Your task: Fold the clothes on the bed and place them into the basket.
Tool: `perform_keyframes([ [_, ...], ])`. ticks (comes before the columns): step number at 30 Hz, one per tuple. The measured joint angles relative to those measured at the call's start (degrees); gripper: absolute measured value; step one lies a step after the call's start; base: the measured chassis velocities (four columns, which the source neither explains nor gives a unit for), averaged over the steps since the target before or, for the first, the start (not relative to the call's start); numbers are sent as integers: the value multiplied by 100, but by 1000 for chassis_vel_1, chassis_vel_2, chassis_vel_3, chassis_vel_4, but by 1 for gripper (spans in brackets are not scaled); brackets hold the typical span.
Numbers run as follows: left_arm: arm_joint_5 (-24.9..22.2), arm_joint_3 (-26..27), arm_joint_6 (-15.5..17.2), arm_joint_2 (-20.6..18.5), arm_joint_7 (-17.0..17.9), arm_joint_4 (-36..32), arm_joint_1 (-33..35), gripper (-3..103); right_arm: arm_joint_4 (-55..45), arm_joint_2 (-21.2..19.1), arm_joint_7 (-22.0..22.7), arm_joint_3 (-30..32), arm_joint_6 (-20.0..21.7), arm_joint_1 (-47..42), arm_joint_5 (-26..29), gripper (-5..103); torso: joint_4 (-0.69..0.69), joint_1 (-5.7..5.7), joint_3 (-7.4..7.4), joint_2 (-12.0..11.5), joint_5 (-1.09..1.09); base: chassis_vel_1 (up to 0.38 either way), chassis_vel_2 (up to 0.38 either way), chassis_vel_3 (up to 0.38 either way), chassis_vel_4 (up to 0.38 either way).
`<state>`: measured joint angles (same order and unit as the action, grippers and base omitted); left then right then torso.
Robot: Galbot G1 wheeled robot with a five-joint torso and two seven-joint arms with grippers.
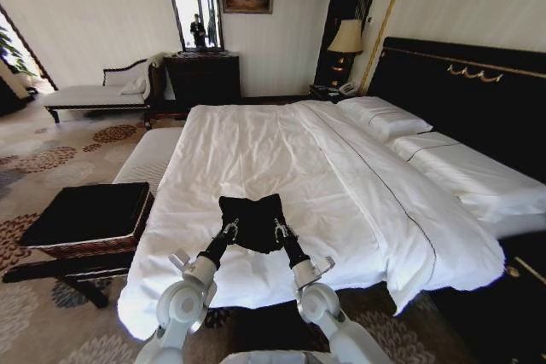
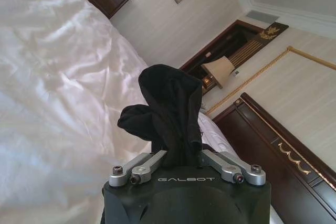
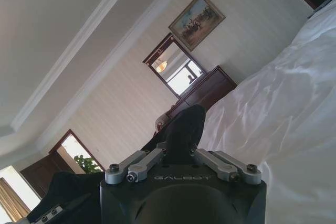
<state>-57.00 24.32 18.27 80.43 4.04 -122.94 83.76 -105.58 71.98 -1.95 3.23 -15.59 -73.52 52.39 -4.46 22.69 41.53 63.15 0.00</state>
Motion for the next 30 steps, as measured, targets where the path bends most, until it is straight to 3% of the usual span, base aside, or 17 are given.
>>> perform_keyframes([
  [30, 1, 40, -39, -23, -4, 1, 3, 9, 150, 71, -19, -69, -1, 87, -97, 9, 0, 0, 0, 0, 0, 102, 97, -99, -100],
])
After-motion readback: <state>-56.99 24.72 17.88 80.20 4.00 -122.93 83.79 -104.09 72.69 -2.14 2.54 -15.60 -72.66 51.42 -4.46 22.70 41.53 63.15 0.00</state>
